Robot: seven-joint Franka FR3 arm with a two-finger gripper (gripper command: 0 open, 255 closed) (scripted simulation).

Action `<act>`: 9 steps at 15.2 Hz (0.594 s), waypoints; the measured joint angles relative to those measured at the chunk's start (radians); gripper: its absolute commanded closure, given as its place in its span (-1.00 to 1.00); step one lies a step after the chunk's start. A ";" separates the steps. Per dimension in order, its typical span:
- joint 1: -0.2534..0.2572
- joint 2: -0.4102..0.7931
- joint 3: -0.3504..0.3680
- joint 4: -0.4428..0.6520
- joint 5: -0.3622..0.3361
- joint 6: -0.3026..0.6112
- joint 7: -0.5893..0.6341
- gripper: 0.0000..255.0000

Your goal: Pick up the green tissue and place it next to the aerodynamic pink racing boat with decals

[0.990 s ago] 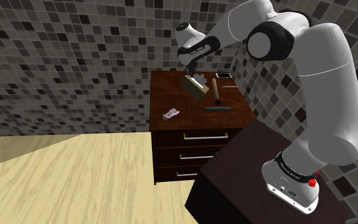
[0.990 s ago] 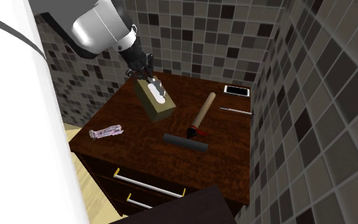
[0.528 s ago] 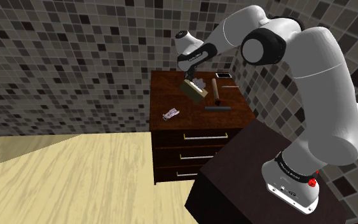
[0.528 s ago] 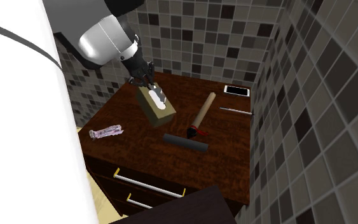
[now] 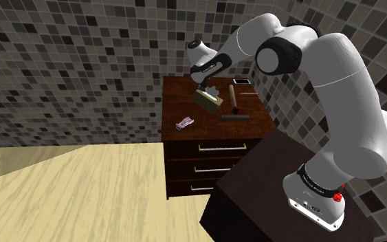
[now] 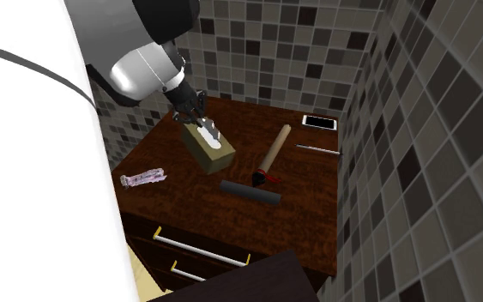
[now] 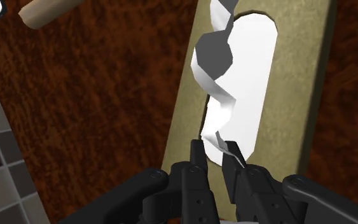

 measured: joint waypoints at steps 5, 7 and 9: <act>-0.004 0.005 -0.002 0.004 0.002 0.002 -0.005 1.00; -0.002 0.009 -0.002 0.007 0.002 0.002 -0.002 -1.00; -0.002 0.020 -0.003 0.003 0.003 -0.005 0.002 -1.00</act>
